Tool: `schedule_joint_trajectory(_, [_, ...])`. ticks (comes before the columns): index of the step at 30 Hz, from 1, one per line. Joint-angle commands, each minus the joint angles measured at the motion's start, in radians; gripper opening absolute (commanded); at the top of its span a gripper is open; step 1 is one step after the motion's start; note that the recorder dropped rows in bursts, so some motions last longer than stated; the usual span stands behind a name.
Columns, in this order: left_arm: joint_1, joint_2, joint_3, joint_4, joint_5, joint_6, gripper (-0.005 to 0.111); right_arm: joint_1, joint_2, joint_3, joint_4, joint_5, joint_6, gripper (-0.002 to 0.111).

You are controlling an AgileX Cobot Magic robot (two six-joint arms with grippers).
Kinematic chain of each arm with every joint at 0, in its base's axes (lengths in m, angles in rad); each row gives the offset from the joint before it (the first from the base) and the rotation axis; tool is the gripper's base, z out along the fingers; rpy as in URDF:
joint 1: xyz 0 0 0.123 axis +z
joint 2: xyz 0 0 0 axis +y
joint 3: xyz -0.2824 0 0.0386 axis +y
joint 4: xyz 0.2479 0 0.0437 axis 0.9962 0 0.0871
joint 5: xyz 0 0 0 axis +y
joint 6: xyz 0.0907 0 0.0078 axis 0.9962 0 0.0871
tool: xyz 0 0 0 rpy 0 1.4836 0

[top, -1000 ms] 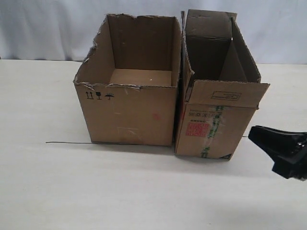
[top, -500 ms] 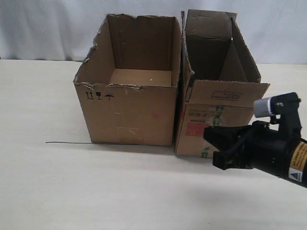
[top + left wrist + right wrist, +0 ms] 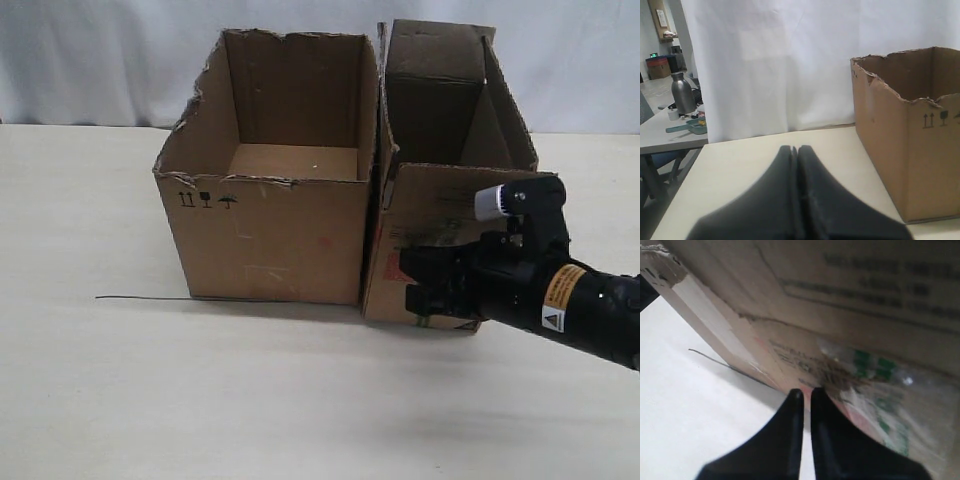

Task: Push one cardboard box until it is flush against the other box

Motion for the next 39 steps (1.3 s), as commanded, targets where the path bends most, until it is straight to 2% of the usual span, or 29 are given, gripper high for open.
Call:
schedule_joint_trajectory(1, [0.001,-0.004,0.003,0.001,-0.014,0.0,0.0,0.002,0.043,-0.041,0.01,-0.016,-0.027,0.005])
schedule_joint_trajectory(7, [0.001,-0.004,0.003,0.001,-0.014,0.0,0.0,0.002,0.071,-0.067,0.016,-0.016,-0.038,0.005])
schedule_joint_trajectory(11, [0.001,-0.004,0.003,0.001,-0.005,0.0,0.0,0.002,0.026,-0.067,-0.103,-0.019,0.046,0.005])
schedule_joint_trajectory(16, [0.001,-0.004,0.003,0.001,-0.009,0.0,0.0,0.002,-0.11,-0.063,-0.245,-0.017,0.197,0.005])
schedule_joint_trajectory(17, [0.001,-0.004,0.003,0.001,-0.009,0.0,0.0,0.002,-0.186,-0.063,-0.323,-0.015,0.277,0.005])
schedule_joint_trajectory(20, [0.001,-0.004,0.003,0.001,-0.009,0.0,0.0,0.0,-0.347,-0.063,-0.403,0.036,0.378,0.005])
schedule_joint_trajectory(22, [0.001,-0.004,0.003,0.001,-0.009,0.0,0.0,-0.029,-0.476,-0.063,-0.28,0.173,0.309,0.005])
schedule_joint_trajectory(23, [0.001,-0.004,0.003,0.001,-0.009,0.0,0.0,-0.095,-0.518,-0.07,-0.096,0.258,0.165,0.005])
schedule_joint_trajectory(24, [0.001,-0.004,0.003,0.001,-0.009,0.0,0.0,-0.142,-0.521,-0.078,-0.023,0.275,0.098,0.005])
schedule_joint_trajectory(25, [0.001,-0.004,0.003,0.001,-0.009,0.0,0.0,-0.248,-0.498,-0.1,0.077,0.277,0.051,0.005])
schedule_joint_trajectory(27, [0.001,-0.004,0.003,0.001,-0.009,0.0,0.0,-0.391,-0.402,-0.154,0.083,0.273,0.101,0.005])
schedule_joint_trajectory(30, [0.001,-0.004,0.003,0.001,-0.009,0.0,0.0,-0.531,-0.122,-0.262,-0.087,0.248,0.268,0.005])
schedule_joint_trajectory(33, [0.001,-0.004,0.003,0.001,-0.009,0.0,0.0,-0.6,0.162,-0.395,-0.276,0.079,0.482,0.005])
schedule_joint_trajectory(36, [0.001,-0.004,0.003,0.001,-0.009,0.0,0.0,-0.616,0.346,-0.508,-0.358,-0.083,0.575,0.005])
schedule_joint_trajectory(39, [0.001,-0.004,0.003,0.001,-0.014,0.0,0.0,-0.614,0.5,-0.63,-0.396,-0.143,0.651,0.005])
